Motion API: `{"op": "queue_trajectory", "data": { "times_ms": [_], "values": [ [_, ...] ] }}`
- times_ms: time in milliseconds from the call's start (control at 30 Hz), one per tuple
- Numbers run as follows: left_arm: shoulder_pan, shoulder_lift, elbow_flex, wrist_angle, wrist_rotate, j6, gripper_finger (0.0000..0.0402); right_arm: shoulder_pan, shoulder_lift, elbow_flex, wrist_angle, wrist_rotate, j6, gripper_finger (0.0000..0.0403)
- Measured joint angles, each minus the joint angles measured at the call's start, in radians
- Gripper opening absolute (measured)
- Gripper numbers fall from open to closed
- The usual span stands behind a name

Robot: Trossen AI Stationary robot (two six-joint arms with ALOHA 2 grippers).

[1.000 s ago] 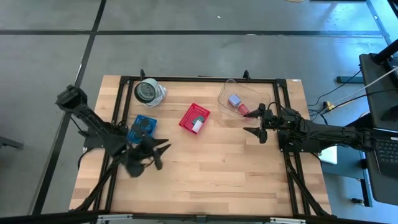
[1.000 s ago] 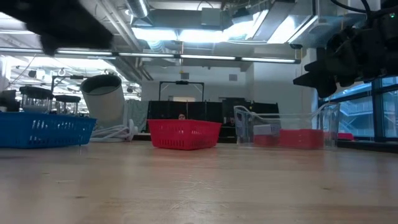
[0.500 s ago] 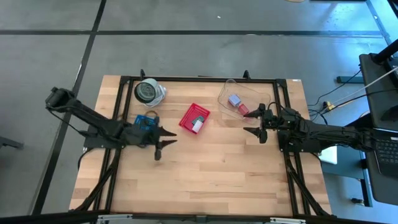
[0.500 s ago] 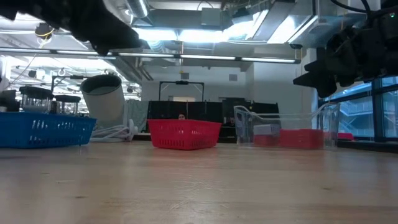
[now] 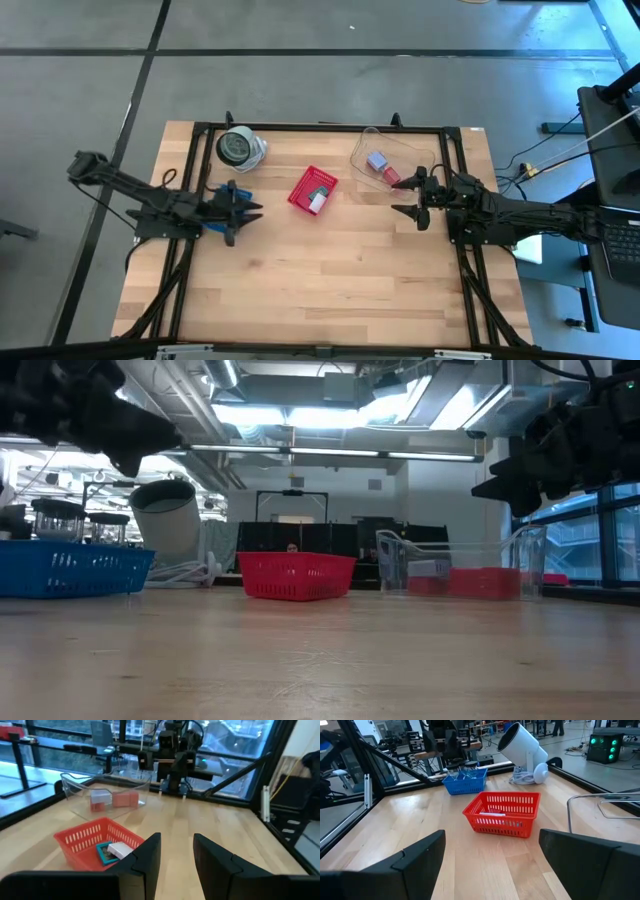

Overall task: Pick & Place Office items
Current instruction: Return to Home Position

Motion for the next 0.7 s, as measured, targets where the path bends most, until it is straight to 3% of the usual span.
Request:
{"op": "queue_trajectory", "data": {
  "times_ms": [167,333,433,700],
  "values": [
    [0.000,-0.135,-0.080,-0.004,0.012,-0.012,0.0111,0.000,0.000,0.000,0.000,0.000,0.000,0.0324],
    [-0.001,-0.226,-0.081,-0.167,0.007,-0.063,0.0111,0.000,0.000,0.000,0.000,0.000,0.000,0.0324],
    [-0.001,-0.274,-0.081,-0.263,-0.047,-0.071,0.0111,0.000,0.000,0.000,0.000,0.000,0.000,0.0324],
    [-0.001,-0.422,-0.081,-0.268,-0.077,0.027,0.0113,0.000,0.000,0.000,0.000,0.000,0.000,0.0324]
  ]
}}
